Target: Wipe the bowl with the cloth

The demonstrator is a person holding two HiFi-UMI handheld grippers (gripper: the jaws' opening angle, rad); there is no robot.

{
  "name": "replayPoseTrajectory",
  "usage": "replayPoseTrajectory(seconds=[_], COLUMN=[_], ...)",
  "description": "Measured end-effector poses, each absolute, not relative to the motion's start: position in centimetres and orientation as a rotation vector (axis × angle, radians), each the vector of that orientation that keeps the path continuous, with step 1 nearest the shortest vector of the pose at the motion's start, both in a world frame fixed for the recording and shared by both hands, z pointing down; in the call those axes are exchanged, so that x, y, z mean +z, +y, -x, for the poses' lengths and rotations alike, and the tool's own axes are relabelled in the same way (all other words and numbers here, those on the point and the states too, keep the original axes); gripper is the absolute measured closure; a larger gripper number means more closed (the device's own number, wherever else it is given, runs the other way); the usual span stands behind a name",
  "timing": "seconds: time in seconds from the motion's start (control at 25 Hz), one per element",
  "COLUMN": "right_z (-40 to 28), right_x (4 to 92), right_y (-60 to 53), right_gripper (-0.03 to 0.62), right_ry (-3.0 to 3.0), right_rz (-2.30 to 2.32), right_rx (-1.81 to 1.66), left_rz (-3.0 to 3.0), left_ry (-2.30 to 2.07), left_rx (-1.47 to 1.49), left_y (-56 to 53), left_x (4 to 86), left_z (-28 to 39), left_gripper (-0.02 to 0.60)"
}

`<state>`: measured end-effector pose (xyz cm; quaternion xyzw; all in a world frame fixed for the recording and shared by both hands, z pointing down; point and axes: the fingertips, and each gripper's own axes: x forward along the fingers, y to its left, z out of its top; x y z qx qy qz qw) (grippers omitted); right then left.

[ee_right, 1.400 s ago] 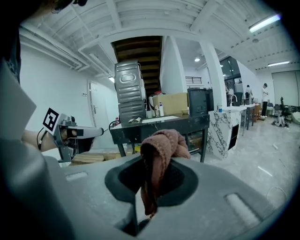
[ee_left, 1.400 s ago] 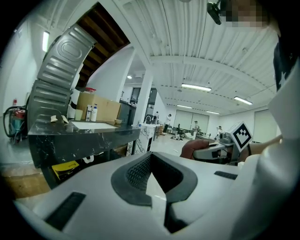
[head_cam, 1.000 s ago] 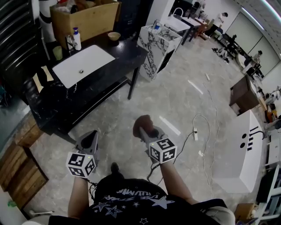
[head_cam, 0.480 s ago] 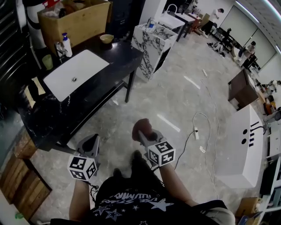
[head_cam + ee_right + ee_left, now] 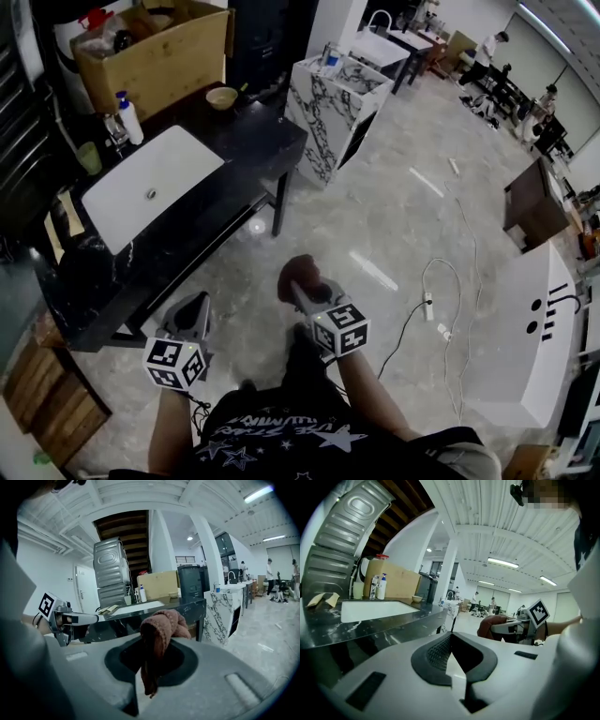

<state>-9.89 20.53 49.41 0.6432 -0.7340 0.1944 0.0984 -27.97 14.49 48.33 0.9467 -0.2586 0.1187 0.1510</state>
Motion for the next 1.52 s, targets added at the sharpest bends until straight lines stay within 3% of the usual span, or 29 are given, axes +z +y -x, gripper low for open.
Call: replayPoseTrajectory(seconds=[0.36,0.6,1.04,1.52], right_z=[-3.4,-9.5,-11.6,-15.2], right_x=[49.0,49.1,50.1,47.1], right_y=[13.8,10.9,5.8,-5.1], right_gripper=[0.545,0.545,0.545,0.545], right_ry=[-2.242,-2.31,-2.396,-2.313], right_rz=[-1.801,-1.721,-1.593,-1.7], right_rx=[0.592,0.608,0.622,0.492], left_rz=[-2.697,-2.627,-2.492,-2.469], left_ry=[-0.863,-0.975,-1.087,-0.991], left_rx=[0.371,0.297,0.219,0.155], left_y=[9.3,7.1,2.9,-12.7], left_x=[46.9,45.9,45.1,44.4], left_z=[15.3,10.3,8.9,5.9], left_gripper=[0.575,0.575,0.575,0.575])
